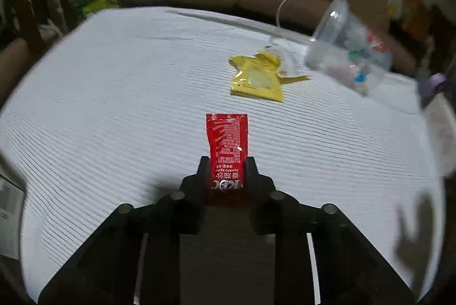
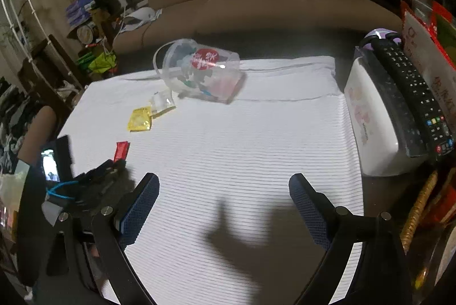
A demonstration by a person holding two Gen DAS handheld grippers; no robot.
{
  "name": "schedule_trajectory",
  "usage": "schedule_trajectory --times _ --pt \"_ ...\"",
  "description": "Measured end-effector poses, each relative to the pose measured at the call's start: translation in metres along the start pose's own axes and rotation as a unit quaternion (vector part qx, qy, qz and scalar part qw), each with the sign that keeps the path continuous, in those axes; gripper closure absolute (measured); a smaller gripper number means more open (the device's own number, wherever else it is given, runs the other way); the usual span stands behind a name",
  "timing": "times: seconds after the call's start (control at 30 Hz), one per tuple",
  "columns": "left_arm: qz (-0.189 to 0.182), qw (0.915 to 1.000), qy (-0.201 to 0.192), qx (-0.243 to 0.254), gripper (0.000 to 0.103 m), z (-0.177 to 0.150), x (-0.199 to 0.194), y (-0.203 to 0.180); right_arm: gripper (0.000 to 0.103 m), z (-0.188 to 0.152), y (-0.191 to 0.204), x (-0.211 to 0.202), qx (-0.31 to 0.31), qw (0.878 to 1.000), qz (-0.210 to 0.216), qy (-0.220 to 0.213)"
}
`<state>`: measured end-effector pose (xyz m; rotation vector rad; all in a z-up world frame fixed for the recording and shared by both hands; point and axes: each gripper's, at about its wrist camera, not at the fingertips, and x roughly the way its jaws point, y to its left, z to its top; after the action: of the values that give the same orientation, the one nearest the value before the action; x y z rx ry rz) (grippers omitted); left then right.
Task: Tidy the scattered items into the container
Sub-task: 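Grasp the red ketchup packet with the left tool, then grasp the yellow snack packet with the right tool and lift it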
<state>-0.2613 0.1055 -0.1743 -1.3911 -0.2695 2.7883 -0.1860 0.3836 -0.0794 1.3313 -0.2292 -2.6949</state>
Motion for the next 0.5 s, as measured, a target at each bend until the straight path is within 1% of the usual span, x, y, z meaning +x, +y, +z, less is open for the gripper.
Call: schedule_trajectory --times 0.03,0.07,0.13,0.17,0.23,0.27,0.3,0.33,0.37,0.43,0.47,0.5 --pt "-0.016 0.9998 -0.008 -0.006 0.086 -0.004 -0.005 0.006 0.008 -0.001 0.003 0.001 -0.001 1.0 0.003 0.001" --pt "-0.028 0.999 -0.032 -0.011 0.087 -0.01 -0.019 0.014 0.008 -0.003 0.007 0.002 -0.003 1.0 0.009 0.001" --pt "-0.022 0.9962 -0.084 -0.004 0.087 -0.018 -0.045 0.023 0.008 -0.006 0.018 0.005 -0.009 0.999 0.031 0.0" --pt "-0.024 0.9931 -0.115 0.005 0.087 -0.023 -0.06 0.027 0.008 -0.008 0.026 0.008 -0.015 0.999 0.045 0.001" --pt "-0.024 0.9877 -0.153 0.026 0.087 -0.027 -0.077 0.033 0.008 -0.011 0.046 0.013 -0.035 0.998 0.06 -0.002" --pt "-0.024 0.9851 -0.164 0.046 0.087 -0.023 -0.082 0.035 0.008 -0.01 0.058 0.018 -0.049 0.997 0.067 -0.002" --pt "-0.019 0.9847 -0.166 0.049 0.087 -0.02 -0.087 0.04 0.008 -0.008 0.07 0.024 -0.059 0.995 0.078 -0.003" --pt "-0.025 0.9838 -0.173 0.04 0.087 -0.017 -0.093 0.046 0.008 -0.004 0.082 0.033 -0.063 0.994 0.087 -0.003" --pt "-0.034 0.983 -0.178 0.027 0.087 -0.015 -0.1 0.056 0.008 0.005 0.098 0.051 -0.066 0.993 0.093 0.005" --pt "-0.026 0.9814 -0.189 0.016 0.087 -0.015 -0.111 0.068 0.008 0.02 0.122 0.086 -0.071 0.991 0.107 0.029" --pt "-0.019 0.9771 -0.212 0.009 0.087 -0.016 -0.121 0.074 0.008 0.031 0.134 0.109 -0.07 0.991 0.103 0.038" --pt "-0.021 0.9728 -0.231 0.001 0.087 -0.019 -0.125 0.079 0.009 0.041 0.142 0.13 -0.071 0.993 0.084 0.043"
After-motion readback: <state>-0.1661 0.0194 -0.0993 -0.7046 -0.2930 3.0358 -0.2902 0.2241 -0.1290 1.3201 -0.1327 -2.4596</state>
